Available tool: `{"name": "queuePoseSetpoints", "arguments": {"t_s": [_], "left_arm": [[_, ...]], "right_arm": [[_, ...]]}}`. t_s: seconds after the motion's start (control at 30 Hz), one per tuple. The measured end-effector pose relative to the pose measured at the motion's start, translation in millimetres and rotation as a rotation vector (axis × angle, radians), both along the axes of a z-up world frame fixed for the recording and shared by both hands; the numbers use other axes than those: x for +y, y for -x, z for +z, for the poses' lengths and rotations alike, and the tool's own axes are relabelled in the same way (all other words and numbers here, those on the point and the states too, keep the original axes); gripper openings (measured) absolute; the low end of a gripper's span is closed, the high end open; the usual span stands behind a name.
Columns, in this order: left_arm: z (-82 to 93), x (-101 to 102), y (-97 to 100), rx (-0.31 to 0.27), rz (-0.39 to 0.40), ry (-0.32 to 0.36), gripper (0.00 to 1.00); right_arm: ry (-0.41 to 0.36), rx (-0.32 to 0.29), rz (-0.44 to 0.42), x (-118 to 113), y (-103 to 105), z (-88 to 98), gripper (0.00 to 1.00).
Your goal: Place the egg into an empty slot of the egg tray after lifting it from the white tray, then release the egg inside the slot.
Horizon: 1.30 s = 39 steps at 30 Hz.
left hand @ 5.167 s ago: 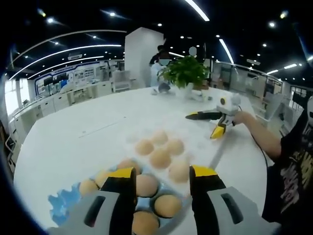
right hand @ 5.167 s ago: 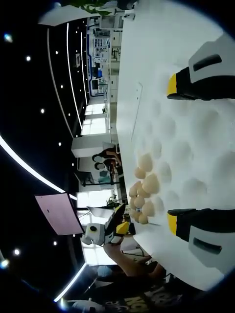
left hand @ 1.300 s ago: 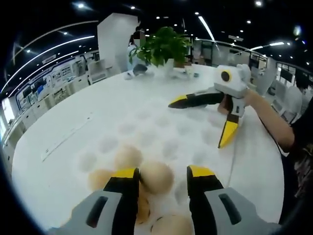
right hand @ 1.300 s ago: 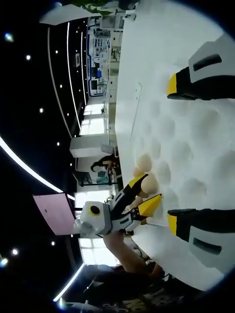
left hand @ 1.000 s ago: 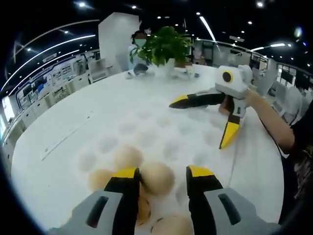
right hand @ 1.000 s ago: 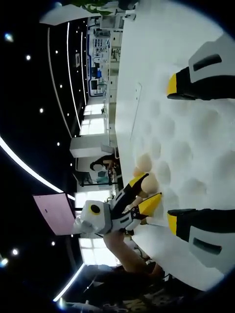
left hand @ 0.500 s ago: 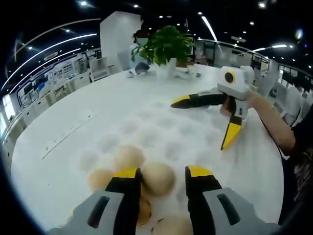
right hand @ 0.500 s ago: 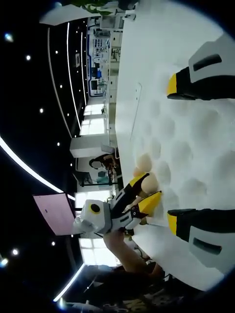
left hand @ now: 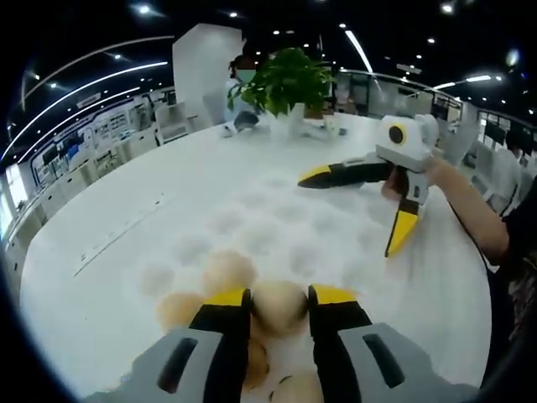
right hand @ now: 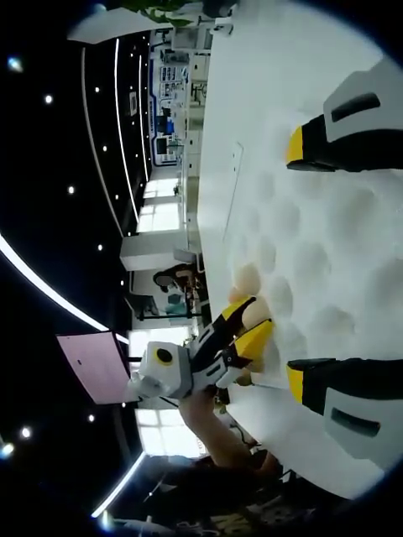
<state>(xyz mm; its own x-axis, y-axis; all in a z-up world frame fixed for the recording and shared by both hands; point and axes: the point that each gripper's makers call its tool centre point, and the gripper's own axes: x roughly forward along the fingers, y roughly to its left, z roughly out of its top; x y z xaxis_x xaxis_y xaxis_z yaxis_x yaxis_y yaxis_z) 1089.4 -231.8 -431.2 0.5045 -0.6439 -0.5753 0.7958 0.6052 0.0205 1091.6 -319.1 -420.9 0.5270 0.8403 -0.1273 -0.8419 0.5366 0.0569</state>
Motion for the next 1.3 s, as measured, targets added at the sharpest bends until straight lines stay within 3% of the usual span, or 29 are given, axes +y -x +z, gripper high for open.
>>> {"name": "queuePoseSetpoints", "arguments": {"t_s": [0.37,1.3], "left_arm": [[8.1,0.8,0.1,0.003,0.002,0.047,0.27],[25.8,13.2,3.0,-0.02,0.022,0.069,0.27]], "right_arm": [[-0.002,0.001,0.0,0.2,-0.2,-0.1,0.96],[-0.006,0.001,-0.001,0.8,0.0,0.4,0.96]]}}
